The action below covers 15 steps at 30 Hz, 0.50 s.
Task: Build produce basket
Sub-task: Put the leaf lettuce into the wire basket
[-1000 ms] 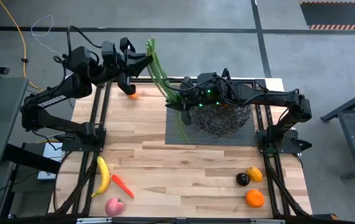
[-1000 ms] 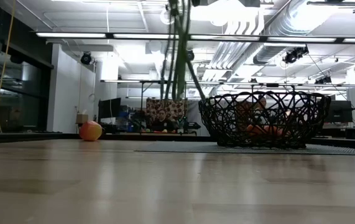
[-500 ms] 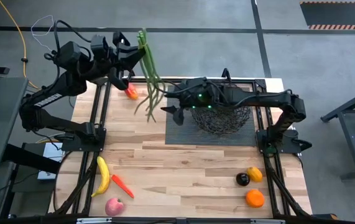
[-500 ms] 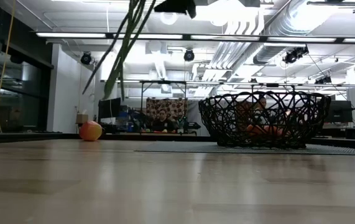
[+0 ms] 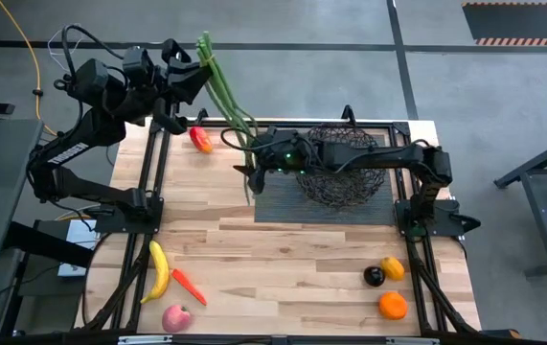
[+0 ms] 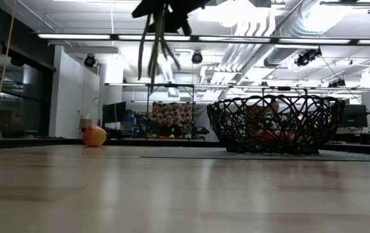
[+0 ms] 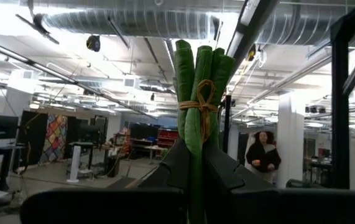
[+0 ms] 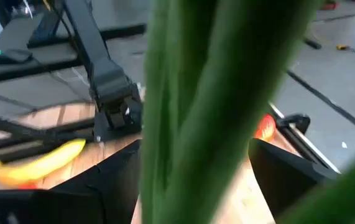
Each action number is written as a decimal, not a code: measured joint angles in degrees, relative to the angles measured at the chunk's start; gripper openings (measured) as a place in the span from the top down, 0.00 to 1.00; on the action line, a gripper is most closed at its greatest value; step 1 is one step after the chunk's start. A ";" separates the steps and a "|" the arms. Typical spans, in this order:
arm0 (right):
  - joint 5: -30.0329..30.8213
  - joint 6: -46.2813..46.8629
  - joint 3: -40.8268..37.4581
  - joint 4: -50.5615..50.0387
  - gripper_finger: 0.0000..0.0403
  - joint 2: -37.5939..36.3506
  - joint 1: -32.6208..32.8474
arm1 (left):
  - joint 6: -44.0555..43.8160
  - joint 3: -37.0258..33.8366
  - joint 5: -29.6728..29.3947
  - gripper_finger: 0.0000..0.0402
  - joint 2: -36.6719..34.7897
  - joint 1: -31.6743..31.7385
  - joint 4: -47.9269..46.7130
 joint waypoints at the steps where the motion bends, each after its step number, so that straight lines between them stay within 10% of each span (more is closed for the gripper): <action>1: 0.25 0.02 0.00 -0.03 0.31 0.39 0.00 | -0.05 0.00 0.23 0.98 0.00 0.00 0.08; 15: 0.34 2.60 -0.02 10.16 0.31 3.89 0.00 | -0.44 0.00 0.74 0.98 0.00 -0.02 0.54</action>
